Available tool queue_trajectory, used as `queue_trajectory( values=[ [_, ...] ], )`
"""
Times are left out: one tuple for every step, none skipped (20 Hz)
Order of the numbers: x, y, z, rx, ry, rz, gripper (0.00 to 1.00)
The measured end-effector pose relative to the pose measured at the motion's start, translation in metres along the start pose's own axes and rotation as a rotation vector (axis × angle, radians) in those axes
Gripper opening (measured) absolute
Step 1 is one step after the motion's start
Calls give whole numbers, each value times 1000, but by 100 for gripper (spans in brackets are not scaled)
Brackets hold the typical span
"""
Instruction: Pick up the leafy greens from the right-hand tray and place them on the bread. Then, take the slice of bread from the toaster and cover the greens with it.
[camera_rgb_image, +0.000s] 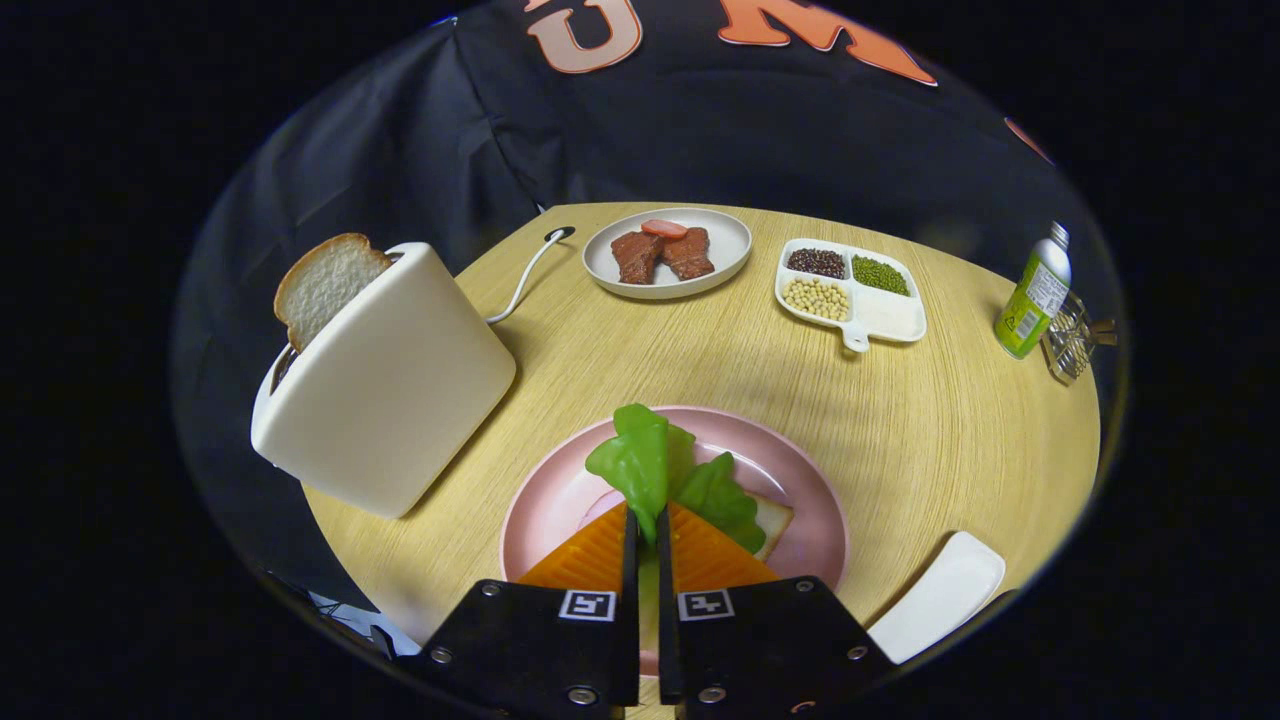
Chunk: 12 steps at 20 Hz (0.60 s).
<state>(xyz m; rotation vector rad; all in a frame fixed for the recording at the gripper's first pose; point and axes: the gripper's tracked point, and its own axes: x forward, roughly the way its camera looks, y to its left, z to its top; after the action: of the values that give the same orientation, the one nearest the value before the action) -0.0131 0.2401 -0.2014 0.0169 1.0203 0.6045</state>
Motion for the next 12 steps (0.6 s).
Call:
queue_trajectory(
  values=[
    [-2,4,2,3,-3,12,9],
    [-1,8,2,8,0,22,10],
    [-3,11,3,15,4,31,17],
    [-5,13,4,14,3,34,20],
    [-6,14,8,6,-3,30,25],
    [-9,17,12,-13,-16,27,27],
    [-11,19,17,-33,-34,23,33],
    [-14,23,21,-49,-48,22,39],
    [-17,28,26,-58,-60,26,45],
    [-20,34,30,-65,-69,33,49],
    [-23,40,35,-72,-78,42,56],
    [-27,45,41,-79,-86,47,60]
  ],
)
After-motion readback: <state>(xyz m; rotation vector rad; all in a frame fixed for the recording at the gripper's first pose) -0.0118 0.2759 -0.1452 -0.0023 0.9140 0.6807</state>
